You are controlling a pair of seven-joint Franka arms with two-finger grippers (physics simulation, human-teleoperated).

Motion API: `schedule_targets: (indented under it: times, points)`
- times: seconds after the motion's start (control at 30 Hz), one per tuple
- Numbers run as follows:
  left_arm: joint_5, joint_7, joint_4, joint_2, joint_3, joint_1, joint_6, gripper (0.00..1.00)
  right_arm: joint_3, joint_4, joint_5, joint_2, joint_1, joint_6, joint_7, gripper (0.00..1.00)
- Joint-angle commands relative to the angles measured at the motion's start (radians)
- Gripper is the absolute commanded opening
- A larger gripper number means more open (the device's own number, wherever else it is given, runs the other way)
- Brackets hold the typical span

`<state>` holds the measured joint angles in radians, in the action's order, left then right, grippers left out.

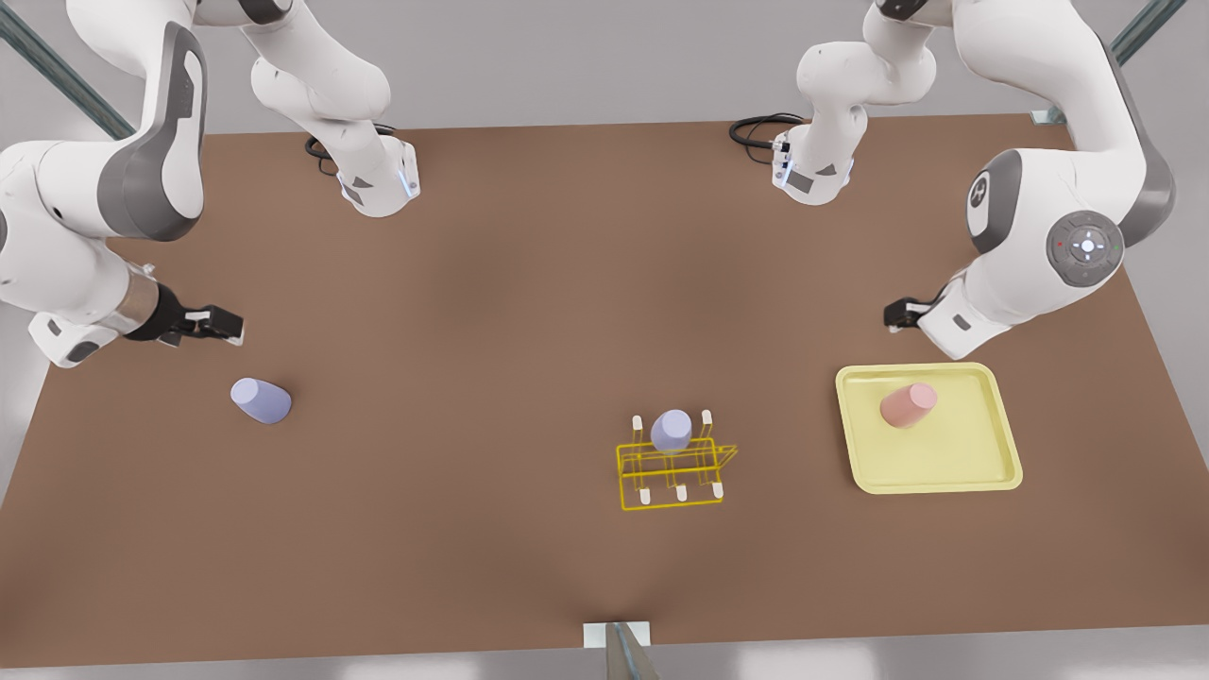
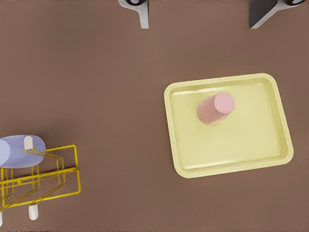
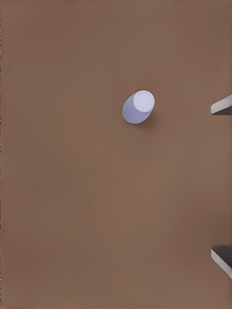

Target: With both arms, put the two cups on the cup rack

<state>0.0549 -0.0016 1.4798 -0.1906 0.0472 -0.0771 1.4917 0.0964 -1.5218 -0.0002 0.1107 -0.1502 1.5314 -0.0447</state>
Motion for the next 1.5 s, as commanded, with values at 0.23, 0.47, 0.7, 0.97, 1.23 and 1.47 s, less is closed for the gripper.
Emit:
schedule_targets:
  times: [0.23, 0.47, 0.7, 0.97, 1.23, 1.47]
  points:
    - [0.000, 0.051, 0.022, -0.214, -0.047, 0.100, 0.361, 1.00, 0.000, -0.008, -0.014, 0.095, -0.084, 0.061, -0.101, 1.00]
    - [-0.072, 0.190, 0.180, -0.273, -0.121, 0.109, 0.610, 1.00, 0.000, -0.096, -0.035, 0.216, -0.134, 0.279, -0.101, 1.00]
    - [-0.066, 0.235, 0.361, -0.276, -0.142, 0.115, 0.768, 1.00, 0.000, -0.307, -0.069, 0.225, -0.163, 0.607, -0.104, 1.00]
    - [-0.064, 0.235, 0.455, -0.311, -0.155, 0.122, 0.889, 1.00, 0.002, -0.511, -0.069, 0.202, -0.216, 0.793, -0.170, 1.00]
    - [-0.066, 0.229, 0.476, -0.320, -0.155, 0.120, 0.884, 0.94, 0.002, -0.600, -0.067, 0.198, -0.255, 0.855, -0.213, 1.00]
    - [-0.067, 0.229, 0.475, -0.319, -0.155, 0.120, 0.881, 0.88, 0.002, -0.643, -0.067, 0.231, -0.270, 0.960, -0.213, 1.00]
